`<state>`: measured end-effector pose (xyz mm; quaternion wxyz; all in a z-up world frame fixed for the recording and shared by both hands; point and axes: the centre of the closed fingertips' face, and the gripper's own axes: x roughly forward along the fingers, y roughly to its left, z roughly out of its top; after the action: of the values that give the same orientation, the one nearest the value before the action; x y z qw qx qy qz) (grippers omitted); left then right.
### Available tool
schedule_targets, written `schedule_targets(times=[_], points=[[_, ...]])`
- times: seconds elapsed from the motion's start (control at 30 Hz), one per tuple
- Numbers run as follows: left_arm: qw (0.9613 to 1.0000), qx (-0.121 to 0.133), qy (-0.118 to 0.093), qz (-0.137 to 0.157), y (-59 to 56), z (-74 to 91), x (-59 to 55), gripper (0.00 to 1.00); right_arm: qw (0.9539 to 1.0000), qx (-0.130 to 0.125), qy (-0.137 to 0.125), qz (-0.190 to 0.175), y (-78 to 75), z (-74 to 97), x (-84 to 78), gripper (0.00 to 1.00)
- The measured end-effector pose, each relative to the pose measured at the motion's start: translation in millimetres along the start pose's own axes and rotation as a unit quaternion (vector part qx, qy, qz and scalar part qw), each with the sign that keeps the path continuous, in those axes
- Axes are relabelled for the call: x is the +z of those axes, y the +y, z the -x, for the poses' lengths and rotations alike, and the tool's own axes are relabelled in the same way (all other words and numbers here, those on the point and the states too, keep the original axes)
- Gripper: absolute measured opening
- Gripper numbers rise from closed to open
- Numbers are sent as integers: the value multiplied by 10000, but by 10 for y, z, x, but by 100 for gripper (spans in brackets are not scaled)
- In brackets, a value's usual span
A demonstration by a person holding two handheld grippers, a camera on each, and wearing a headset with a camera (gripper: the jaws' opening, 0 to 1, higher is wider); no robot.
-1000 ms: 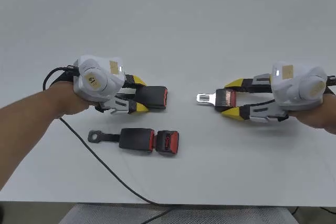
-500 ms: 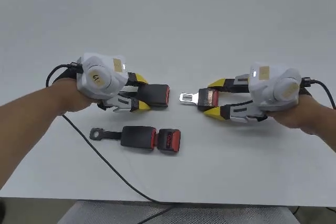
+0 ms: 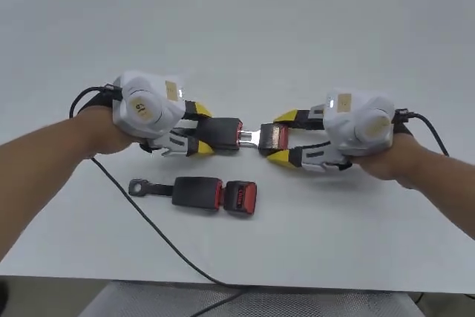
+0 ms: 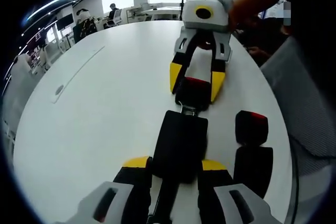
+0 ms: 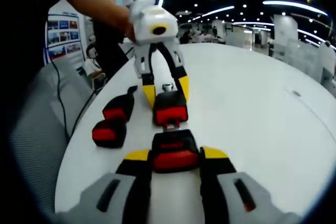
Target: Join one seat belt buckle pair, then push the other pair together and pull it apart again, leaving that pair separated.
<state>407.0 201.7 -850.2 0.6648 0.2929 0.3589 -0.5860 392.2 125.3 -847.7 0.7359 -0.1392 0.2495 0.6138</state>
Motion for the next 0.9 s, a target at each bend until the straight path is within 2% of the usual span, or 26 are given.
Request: schedule_targets(times=[0.5, 0.67, 0.8, 0.9], points=[[9998, -42, 85, -192, -1, -6, 8, 34, 9999, 21, 154, 44, -15, -53, -20, 35], [9996, -62, 106, -255, 0, -7, 11, 34, 9998, 33, 191, 40, 3, -73, 17, 35], [9996, -60, 125, -261, 0, -5, 13, 34, 9998, 19, 194, 45, 35, -156, 89, 35], [9996, -60, 128, -264, -1, -2, 14, 34, 9998, -2, 208, 14, 0, -154, 86, 35]])
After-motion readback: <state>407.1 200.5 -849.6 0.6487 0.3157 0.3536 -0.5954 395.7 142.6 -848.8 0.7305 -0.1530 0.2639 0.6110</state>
